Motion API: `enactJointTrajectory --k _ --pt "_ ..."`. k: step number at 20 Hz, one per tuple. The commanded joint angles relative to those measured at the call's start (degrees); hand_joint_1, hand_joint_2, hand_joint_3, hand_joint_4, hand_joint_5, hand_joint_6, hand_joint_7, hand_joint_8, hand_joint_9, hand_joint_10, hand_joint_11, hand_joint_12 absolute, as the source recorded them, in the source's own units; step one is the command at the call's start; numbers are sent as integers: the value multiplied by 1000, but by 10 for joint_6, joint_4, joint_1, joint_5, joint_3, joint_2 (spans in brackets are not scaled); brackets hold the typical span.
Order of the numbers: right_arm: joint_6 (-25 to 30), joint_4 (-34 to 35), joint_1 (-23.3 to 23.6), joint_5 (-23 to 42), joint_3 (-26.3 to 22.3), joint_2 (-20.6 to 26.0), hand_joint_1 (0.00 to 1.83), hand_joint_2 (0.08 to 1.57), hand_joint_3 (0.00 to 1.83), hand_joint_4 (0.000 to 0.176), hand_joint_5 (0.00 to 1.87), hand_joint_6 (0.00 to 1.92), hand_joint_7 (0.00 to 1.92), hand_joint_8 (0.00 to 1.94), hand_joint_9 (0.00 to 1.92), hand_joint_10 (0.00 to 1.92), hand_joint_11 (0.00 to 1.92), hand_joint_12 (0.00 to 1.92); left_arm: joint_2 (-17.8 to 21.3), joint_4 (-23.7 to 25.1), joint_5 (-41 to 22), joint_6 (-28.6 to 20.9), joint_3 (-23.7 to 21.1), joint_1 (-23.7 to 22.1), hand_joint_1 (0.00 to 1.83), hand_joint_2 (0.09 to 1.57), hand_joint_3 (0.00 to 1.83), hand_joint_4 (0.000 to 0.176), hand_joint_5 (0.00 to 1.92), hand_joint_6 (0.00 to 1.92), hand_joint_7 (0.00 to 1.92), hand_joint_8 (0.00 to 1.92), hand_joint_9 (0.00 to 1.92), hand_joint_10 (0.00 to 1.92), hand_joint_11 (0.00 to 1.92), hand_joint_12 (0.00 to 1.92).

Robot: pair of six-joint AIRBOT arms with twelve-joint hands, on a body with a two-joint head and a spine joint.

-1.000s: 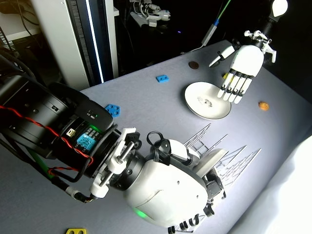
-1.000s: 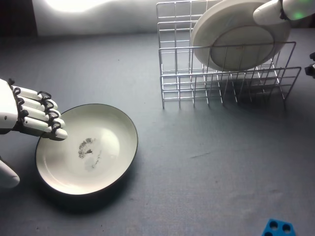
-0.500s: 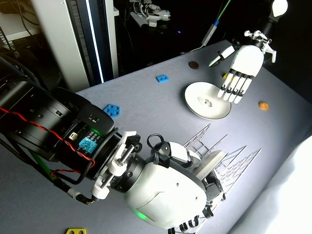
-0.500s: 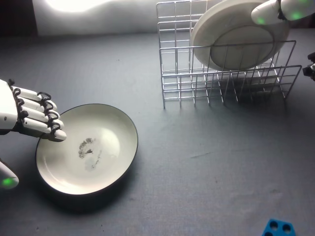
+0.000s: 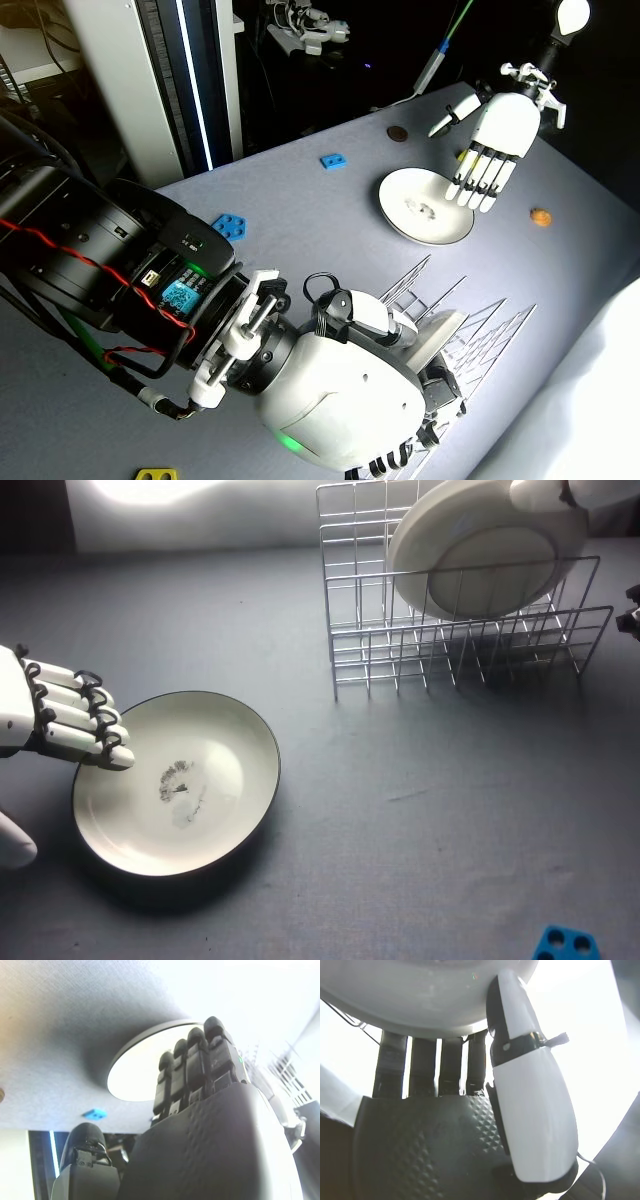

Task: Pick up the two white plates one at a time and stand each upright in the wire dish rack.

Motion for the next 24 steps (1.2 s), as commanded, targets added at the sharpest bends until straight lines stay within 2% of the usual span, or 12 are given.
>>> enactJointTrajectory --k 1,3,5,7,10,11,14,15,17,21,24 --pt "11 7 10 75 3 7 1088 1119 0 0 666 596 856 247 649 636 325 1429 2 -28 -8 -1 2 -1 0 1080 0 0 157 3 154 4 133 4 0 290" --pt "11 7 11 73 3 7 1106 1098 0 0 751 367 892 157 670 591 325 1416 1 -28 -8 -1 1 3 0 1083 2 0 130 3 132 3 116 2 0 254" --pt "11 7 12 73 2 8 1100 1090 0 0 742 309 891 115 661 562 306 1419 1 -28 -8 -1 1 6 0 1082 0 0 164 7 152 5 125 3 0 273" --pt "11 7 13 72 1 9 1101 1075 0 0 743 290 892 97 655 560 281 1444 0 -28 -8 -1 1 10 0 1082 1 0 138 1 128 2 100 2 0 195" --pt "11 3 17 74 -2 12 1101 1065 0 0 776 251 910 68 666 534 277 1435 0 -28 -7 -1 1 12 0 1076 0 0 130 2 112 2 91 3 0 194" --pt "11 -3 18 80 -4 14 1097 1064 0 0 774 227 896 49 645 521 227 1445 -1 -28 -7 -1 1 14 0 1076 0 0 147 4 141 6 121 7 0 278" --pt "11 -13 23 85 -10 17 1080 1062 0 0 758 208 883 36 636 517 200 1465 -2 -28 -6 -1 0 22 0 1087 3 0 127 3 124 5 107 5 0 249" --pt "11 -17 23 87 -10 17 1081 1067 0 0 732 186 862 24 610 517 153 1483 -2 -28 -6 -1 0 25 0 1080 0 0 151 2 152 3 138 4 0 351" --pt "10 -28 22 94 -10 18 1068 1070 2 0 716 170 849 16 587 512 132 1475 -3 -28 -6 -2 0 31 0 1084 1 0 137 3 132 3 111 5 0 239" --pt "8 -49 23 113 -15 21 1084 1065 0 0 719 164 850 15 588 513 141 1473 -4 -27 -7 -4 0 42 0 1083 0 0 121 1 111 1 92 1 0 201" --pt "-1 -74 23 140 -19 22 1089 1070 1 0 731 140 846 9 581 511 128 1479 -6 -26 -8 -7 0 56 0 1089 2 0 143 4 130 4 114 5 0 258"
